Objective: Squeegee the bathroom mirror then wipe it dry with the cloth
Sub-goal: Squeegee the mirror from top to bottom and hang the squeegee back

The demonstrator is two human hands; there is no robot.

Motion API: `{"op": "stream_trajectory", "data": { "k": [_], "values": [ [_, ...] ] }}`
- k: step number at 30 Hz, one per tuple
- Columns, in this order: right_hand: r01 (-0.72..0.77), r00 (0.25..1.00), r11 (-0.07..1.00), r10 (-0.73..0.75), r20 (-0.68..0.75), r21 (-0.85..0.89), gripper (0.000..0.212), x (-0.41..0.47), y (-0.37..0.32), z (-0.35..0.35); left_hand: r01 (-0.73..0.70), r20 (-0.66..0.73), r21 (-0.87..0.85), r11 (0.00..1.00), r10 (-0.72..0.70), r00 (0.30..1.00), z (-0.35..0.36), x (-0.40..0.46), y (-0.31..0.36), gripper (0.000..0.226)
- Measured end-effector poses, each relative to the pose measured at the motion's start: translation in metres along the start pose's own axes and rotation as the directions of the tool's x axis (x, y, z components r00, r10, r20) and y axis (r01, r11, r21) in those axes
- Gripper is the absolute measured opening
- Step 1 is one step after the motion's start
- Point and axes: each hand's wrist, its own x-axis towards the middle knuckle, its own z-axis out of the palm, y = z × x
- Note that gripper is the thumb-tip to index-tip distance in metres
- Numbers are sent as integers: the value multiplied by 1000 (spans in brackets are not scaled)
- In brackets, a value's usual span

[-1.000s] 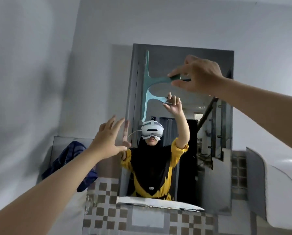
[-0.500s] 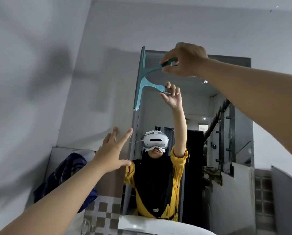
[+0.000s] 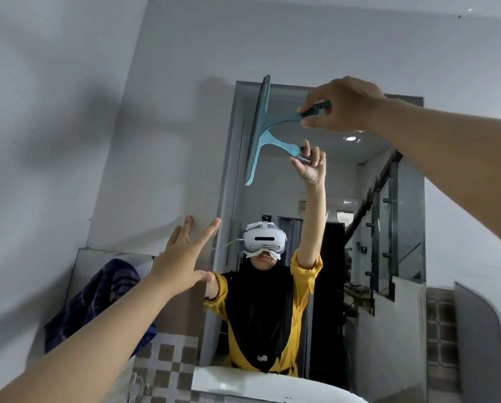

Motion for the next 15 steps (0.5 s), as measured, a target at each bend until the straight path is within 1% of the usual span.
{"op": "stream_trajectory", "data": {
  "k": [15],
  "values": [
    [-47, 999, 999, 47, 1, 1, 30, -45, 57, -6, 11, -16, 8, 1000, -11, 1000, 2, 1, 3, 115]
  ]
}}
